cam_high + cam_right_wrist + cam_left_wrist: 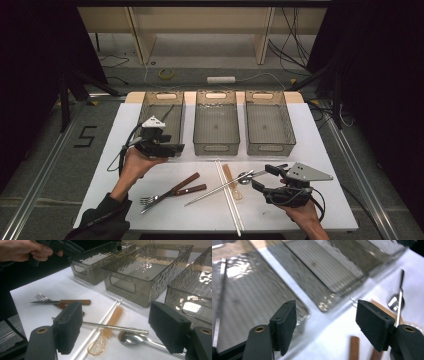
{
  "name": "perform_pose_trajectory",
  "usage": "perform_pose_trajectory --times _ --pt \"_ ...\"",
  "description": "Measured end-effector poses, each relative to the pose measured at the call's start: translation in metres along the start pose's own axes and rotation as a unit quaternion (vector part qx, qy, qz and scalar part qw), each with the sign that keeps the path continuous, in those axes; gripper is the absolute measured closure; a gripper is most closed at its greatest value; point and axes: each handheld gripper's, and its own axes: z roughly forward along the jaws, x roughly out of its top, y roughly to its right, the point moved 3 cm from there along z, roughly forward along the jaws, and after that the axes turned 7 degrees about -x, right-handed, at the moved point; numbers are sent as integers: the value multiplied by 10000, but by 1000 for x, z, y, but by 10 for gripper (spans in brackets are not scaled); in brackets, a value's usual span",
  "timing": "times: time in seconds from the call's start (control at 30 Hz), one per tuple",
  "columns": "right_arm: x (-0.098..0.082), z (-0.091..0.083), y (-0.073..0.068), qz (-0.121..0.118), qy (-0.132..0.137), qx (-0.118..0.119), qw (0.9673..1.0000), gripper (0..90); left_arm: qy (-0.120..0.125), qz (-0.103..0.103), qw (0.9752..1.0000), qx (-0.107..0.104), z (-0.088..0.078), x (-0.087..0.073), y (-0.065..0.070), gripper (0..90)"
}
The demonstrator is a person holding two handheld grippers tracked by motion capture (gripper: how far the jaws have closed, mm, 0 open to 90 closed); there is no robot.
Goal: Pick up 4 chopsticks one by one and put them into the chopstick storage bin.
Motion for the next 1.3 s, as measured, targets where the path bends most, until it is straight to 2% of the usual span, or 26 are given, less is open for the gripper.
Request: perform_pose_trajectory --times 0.07,0.17,0.43,0.7,0.93,1.03,1.3 --pt "0 0 0 -10 -9 -7 10000 283 -86 57 9999 -80 2 -3 8 298" --pt "0 0 0 -6 -18 -16 10000 283 -84 98 9997 -207 3 -5 21 286" --pt "-1 2 0 21 -103 -74 9999 283 -369 420 9975 -435 16 -19 55 278" --pt "-3 6 -2 55 -212 -166 9996 283 -450 365 9962 -642 25 -28 71 286" --pt "-3 6 -2 74 -236 -207 9995 286 -640 497 9936 -791 35 -34 83 319" --pt "-3 6 -2 93 -242 -224 9994 288 -668 517 9929 -841 38 -34 86 363" --pt "-3 5 -2 123 -207 -223 9995 296 -1023 850 9867 -938 54 -40 103 468"
